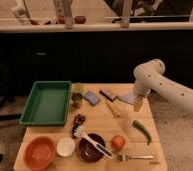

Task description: Place towel in table surface

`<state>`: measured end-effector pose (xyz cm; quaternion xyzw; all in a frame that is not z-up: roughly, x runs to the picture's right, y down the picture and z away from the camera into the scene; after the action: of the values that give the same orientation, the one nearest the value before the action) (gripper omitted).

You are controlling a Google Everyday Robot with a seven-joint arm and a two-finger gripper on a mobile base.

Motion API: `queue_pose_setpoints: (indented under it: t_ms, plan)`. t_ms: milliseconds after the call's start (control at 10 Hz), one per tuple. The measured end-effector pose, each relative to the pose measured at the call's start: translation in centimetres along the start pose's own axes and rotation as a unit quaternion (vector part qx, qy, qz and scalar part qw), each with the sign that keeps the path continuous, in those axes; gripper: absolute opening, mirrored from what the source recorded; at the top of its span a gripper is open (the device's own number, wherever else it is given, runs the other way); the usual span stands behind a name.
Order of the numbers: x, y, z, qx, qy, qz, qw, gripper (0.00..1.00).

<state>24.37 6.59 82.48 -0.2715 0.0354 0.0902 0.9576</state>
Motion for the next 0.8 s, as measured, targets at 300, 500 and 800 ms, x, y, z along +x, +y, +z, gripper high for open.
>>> queue_pose_setpoints:
  t_ms: [300, 500, 800]
  plan:
    - [0.3, -2.1, 2.5, -0.005, 0.005, 0.018, 0.9998, 0.80]
    - [0.6, -3.3, 4.0, -0.017, 0.004, 0.025, 0.9995, 0.80]
    - [1.2, -4.0, 6.8, -0.041, 0.004, 0.034, 0.9986, 0.80]
